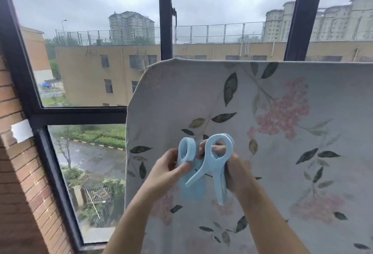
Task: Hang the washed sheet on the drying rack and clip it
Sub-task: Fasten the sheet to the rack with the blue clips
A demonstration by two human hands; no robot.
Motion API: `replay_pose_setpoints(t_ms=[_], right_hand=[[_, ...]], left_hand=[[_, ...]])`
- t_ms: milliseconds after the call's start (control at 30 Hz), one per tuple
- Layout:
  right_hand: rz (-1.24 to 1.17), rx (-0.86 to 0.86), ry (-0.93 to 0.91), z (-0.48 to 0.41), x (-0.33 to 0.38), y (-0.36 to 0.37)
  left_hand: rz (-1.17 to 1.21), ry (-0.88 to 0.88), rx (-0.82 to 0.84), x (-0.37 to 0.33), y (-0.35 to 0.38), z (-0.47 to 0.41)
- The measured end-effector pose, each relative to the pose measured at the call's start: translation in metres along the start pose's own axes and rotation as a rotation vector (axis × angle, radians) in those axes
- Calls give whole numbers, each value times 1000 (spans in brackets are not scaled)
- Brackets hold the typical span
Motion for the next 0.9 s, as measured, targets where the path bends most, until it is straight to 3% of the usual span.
replay_pose_setpoints(t_ms=[167, 300, 400, 567, 800, 900], right_hand=[[92, -232, 74, 22, -11, -10], [239, -340, 138, 31, -25, -27], [460, -492, 125, 28, -29, -39], [678, -362, 214, 16, -49, -26], [837, -218, 270, 6, -61, -9], [797, -122, 267, 6, -61, -7]], left_hand=[[-25, -98, -45, 30, -5, 0], [322, -158, -303, 47, -31, 1], [447, -212, -206, 48, -30, 4], [456, -213, 142, 38, -1, 13], [421, -218, 191, 50, -1, 8], [413, -224, 168, 52, -5, 9]])
Point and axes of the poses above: each hand's wrist, its own z-axis away from the middle knuckle, its own y-axis out of the palm, x = y × z, the point moved 7 cm from there along -z, towards the middle knuckle, and after that the axes turned 9 degrees about z, right-handed, at the moved point
